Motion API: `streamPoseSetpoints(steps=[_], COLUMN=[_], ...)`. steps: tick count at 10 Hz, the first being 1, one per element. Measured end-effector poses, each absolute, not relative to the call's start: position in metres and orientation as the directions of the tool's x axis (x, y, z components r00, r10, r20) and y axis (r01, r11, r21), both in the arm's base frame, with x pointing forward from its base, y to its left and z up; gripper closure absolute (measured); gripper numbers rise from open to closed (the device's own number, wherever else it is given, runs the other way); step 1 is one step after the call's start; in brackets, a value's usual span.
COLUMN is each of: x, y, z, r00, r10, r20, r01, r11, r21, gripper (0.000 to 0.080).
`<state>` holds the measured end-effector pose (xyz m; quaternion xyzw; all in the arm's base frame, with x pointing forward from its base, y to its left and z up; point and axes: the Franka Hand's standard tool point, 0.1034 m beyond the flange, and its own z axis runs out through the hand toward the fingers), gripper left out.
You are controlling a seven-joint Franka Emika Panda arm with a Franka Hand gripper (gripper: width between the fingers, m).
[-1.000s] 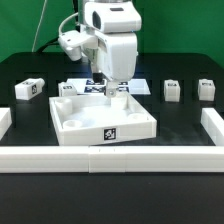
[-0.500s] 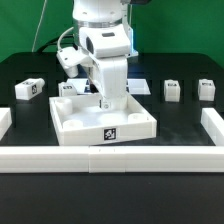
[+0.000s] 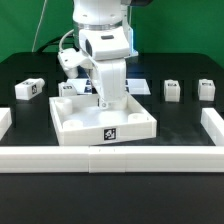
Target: Assemble one leg
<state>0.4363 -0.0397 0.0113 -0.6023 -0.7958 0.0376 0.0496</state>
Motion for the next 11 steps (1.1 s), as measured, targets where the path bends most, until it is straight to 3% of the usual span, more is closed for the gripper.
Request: streamPoseSetpoints(steps=[1,2,3,7,11], x=[0.436,0.436,0.438,0.439,0.446], y=[-0.04,-0.04,-0.04,-0.04,-0.003], z=[0.011,0.011,0.012,0.012,0.013], r00=[-0.269,-0.269,-0.268,-0.268,-0.093], r10=[0.962,0.963,0.963,0.963,0.995], r20=[0.034,0.034,0.031,0.03,0.018], r01=[0.955,0.955,0.956,0.957,0.992], r11=[0.271,0.271,0.27,0.27,0.095], r21=[-0.12,-0.12,-0.114,-0.106,-0.085], gripper=[0.0651,0.0651,0.0731,0.0731,0.0731])
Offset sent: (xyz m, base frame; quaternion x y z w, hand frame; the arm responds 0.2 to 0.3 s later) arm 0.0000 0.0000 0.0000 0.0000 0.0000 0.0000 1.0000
